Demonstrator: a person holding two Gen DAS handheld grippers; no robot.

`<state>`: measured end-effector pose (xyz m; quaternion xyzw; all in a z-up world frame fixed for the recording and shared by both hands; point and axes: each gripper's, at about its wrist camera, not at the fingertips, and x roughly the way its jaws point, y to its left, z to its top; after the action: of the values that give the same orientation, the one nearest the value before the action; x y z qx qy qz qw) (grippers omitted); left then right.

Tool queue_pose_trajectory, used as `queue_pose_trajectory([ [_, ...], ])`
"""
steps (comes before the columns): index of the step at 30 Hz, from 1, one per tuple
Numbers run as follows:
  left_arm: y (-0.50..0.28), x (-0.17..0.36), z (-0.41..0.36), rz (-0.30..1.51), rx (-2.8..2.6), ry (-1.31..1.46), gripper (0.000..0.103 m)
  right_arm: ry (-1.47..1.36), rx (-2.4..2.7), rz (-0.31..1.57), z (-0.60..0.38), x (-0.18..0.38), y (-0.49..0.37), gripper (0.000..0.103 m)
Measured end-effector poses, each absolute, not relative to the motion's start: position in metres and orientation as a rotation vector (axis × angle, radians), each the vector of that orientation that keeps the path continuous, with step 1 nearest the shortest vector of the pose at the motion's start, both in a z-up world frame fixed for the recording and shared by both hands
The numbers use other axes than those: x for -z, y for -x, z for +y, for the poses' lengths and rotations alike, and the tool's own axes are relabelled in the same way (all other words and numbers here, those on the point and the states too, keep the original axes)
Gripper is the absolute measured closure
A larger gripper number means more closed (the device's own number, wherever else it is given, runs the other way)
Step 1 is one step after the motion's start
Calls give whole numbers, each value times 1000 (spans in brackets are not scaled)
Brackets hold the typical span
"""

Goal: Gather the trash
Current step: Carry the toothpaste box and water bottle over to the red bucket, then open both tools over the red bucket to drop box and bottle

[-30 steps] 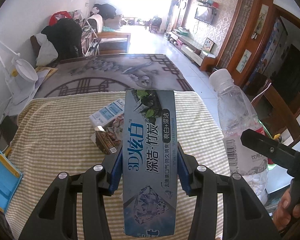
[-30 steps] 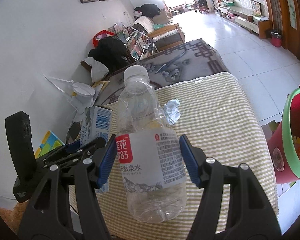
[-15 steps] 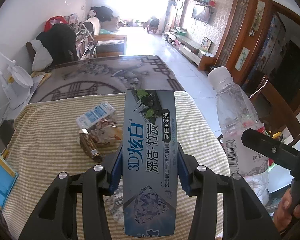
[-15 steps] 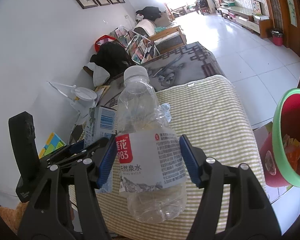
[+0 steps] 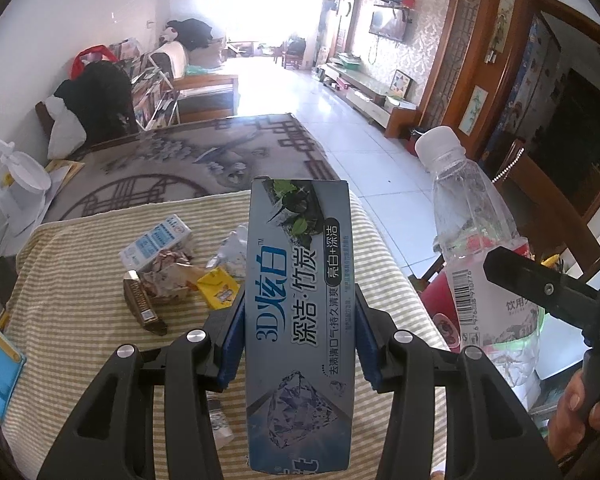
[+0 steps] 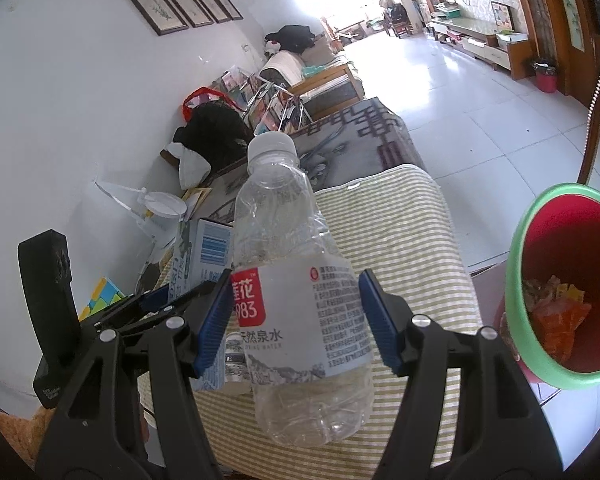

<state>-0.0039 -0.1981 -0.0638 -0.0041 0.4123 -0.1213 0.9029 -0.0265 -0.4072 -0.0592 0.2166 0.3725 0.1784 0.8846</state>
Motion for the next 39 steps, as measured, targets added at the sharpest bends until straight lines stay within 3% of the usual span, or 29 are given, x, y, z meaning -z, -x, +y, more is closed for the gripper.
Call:
queue_pose_trajectory([
  [39,-3,61,-382,888,478,-81,58,-616,-118,721,-584,80,60,42],
])
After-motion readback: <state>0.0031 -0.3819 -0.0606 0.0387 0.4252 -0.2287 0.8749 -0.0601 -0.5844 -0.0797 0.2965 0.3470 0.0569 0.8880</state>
